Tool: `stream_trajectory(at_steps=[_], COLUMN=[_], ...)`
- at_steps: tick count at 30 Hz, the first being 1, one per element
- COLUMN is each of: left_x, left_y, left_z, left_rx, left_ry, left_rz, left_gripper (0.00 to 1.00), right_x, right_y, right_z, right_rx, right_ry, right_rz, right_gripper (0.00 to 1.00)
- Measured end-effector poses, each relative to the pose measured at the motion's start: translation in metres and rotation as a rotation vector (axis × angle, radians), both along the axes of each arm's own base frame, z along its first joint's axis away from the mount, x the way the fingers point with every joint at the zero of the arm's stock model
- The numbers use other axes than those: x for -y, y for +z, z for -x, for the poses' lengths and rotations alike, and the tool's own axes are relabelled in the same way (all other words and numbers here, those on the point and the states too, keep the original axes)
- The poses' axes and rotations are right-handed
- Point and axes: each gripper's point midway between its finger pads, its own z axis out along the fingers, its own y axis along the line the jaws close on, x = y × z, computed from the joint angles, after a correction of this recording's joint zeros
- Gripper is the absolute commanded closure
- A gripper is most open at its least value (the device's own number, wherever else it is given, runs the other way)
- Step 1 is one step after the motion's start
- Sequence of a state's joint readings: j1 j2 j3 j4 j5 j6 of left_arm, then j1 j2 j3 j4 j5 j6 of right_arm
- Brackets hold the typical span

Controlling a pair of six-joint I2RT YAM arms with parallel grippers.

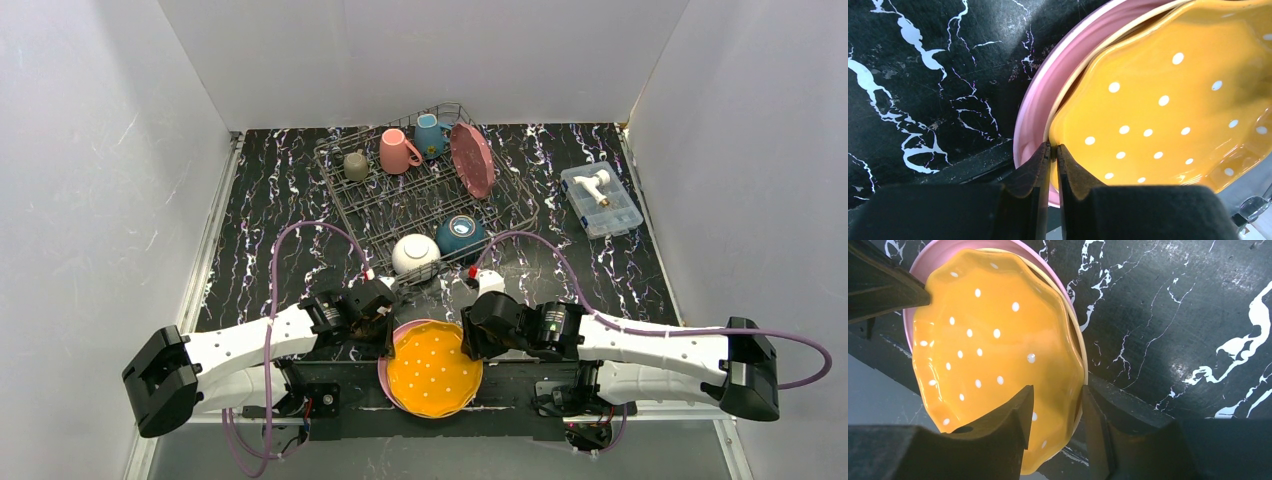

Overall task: Load the mixed dishes into the dish rack
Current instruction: Pick up the plate from the corner of the board.

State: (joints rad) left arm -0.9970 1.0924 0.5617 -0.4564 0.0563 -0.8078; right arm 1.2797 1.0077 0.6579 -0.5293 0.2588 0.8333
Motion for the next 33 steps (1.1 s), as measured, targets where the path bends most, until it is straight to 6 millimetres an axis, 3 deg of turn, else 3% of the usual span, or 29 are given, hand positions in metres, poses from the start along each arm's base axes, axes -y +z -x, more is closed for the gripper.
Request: stream_trajectory(at_steps=[12, 14, 16, 21, 29, 33], left_x=[0.000, 0.000, 0.000, -0.002, -0.009, -0.011], left_y=[0.000, 0.000, 0.001, 0.001, 0.000, 0.007], left_z=[0.000, 0.000, 0.000, 0.002, 0.005, 0.007], left_rx=[0.004, 0.004, 0.004, 0.000, -0.008, -0.003], left_ry=[0.000, -0.001, 0.000, -0.001, -0.003, -0.007], left_rz=[0.007, 0.007, 0.007, 0.003, -0.022, -0.018], left_gripper=[0.92, 0.92, 0.92, 0.90, 0.61, 0.56], right_x=[0.007, 0.008, 0.008, 0.008, 0.007, 0.003], right_y=[-0.011, -0.012, -0.014, -0.015, -0.008, 0.005], right_z=[-0.006, -0.007, -0.007, -0.010, -0.016, -0.020], right_rx=[0.027, 0.031, 0.035, 0.043, 0.076, 0.099], right_ry=[-0.014, -0.014, -0.010, -0.021, -0.041, -0.051], right_rz=[0.067, 0.077, 0.086, 0.104, 0.110, 0.096], right_gripper=[0.74, 0.83, 0.99, 0.99, 0.99, 0.99])
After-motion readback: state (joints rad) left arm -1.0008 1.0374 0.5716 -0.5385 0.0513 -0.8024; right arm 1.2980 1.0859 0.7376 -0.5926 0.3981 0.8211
